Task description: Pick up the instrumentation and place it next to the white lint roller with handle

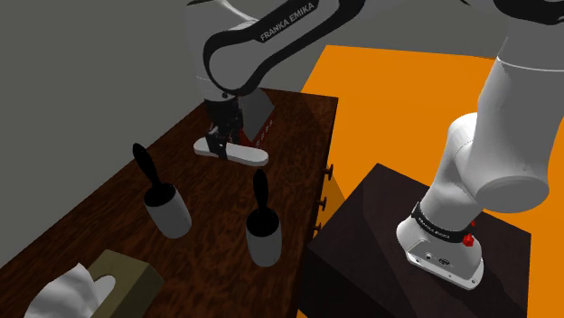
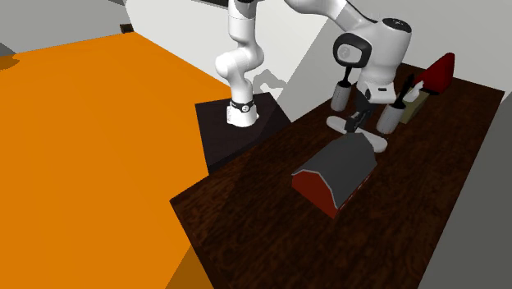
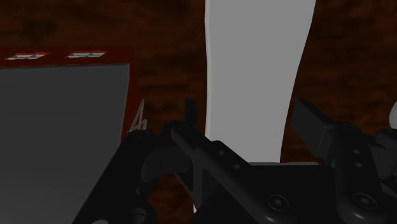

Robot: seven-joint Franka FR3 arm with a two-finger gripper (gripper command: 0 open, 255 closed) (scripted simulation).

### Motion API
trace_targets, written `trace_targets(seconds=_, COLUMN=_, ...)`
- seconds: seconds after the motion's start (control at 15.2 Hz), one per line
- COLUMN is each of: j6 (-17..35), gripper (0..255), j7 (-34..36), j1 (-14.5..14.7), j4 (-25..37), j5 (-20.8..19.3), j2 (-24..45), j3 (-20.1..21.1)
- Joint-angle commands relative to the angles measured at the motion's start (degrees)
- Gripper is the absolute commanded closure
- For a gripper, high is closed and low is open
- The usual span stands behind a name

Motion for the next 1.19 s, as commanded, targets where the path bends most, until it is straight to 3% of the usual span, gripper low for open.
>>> trace_targets(seconds=0.0, j6=1.5, gripper=255, j7=0.1, j1=0.1, j4=-0.8, j5=0.0, j2=0.6, j3=0.0)
trace_targets(seconds=0.59, j6=8.0, gripper=255, j7=0.2, j1=0.1, j4=-3.9, j5=-0.3, j2=4.0, j3=0.0)
trace_targets(seconds=1.06, j6=8.0, gripper=255, j7=0.2, j1=0.1, j4=-3.9, j5=-0.3, j2=4.0, j3=0.0)
trace_targets(seconds=1.12, j6=7.9, gripper=0, j7=0.2, j1=0.1, j4=-3.8, j5=-0.3, j2=4.1, j3=0.0)
